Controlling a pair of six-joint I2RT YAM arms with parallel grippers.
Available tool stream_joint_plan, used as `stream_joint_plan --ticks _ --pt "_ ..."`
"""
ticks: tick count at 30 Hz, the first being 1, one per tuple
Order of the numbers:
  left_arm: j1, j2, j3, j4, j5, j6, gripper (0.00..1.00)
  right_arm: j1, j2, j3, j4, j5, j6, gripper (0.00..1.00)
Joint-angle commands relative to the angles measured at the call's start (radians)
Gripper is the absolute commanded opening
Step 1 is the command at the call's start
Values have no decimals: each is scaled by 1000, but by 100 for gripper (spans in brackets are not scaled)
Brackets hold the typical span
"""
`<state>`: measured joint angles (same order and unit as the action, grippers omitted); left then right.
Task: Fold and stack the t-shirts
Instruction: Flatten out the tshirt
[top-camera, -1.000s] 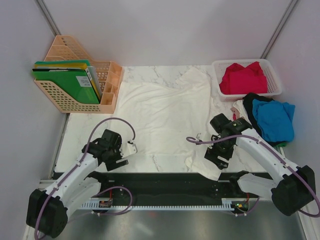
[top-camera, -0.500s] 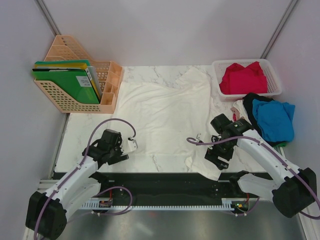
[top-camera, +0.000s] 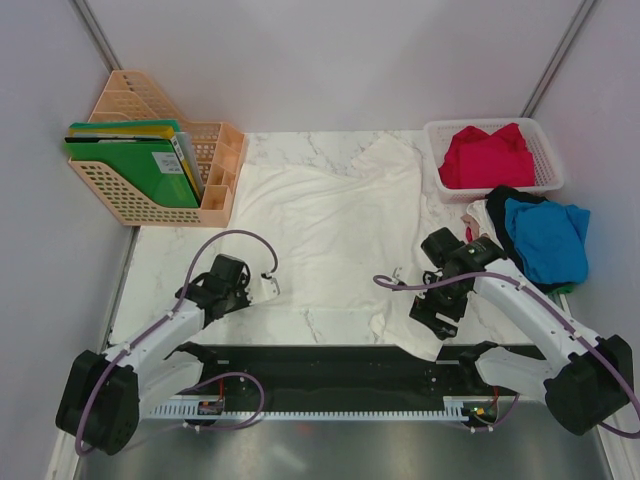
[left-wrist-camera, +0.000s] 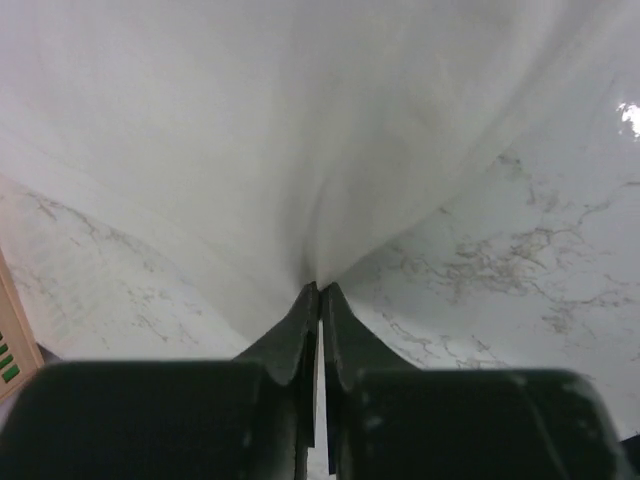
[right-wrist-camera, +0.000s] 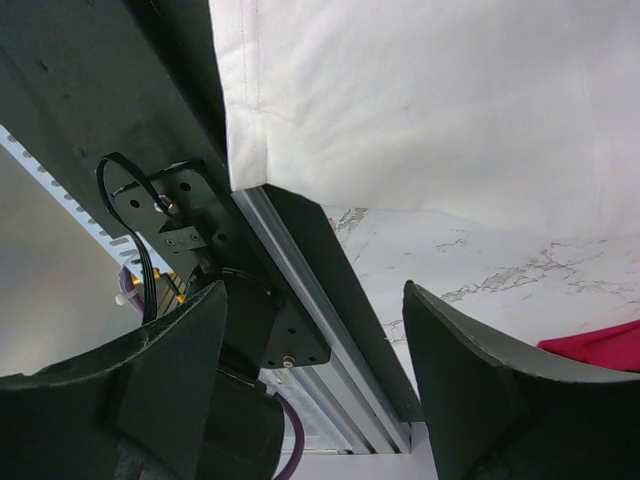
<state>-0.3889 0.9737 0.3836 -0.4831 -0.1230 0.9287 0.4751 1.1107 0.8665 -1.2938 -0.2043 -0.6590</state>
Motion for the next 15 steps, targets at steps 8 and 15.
stream_joint_plan --ticks 8,15 --pt "-5 -85 0 -46 23 15 2 5 20 40 -7 31 -14 76" --pt "-5 -276 -11 -173 3 18 2 5 12 51 -25 45 -25 75"
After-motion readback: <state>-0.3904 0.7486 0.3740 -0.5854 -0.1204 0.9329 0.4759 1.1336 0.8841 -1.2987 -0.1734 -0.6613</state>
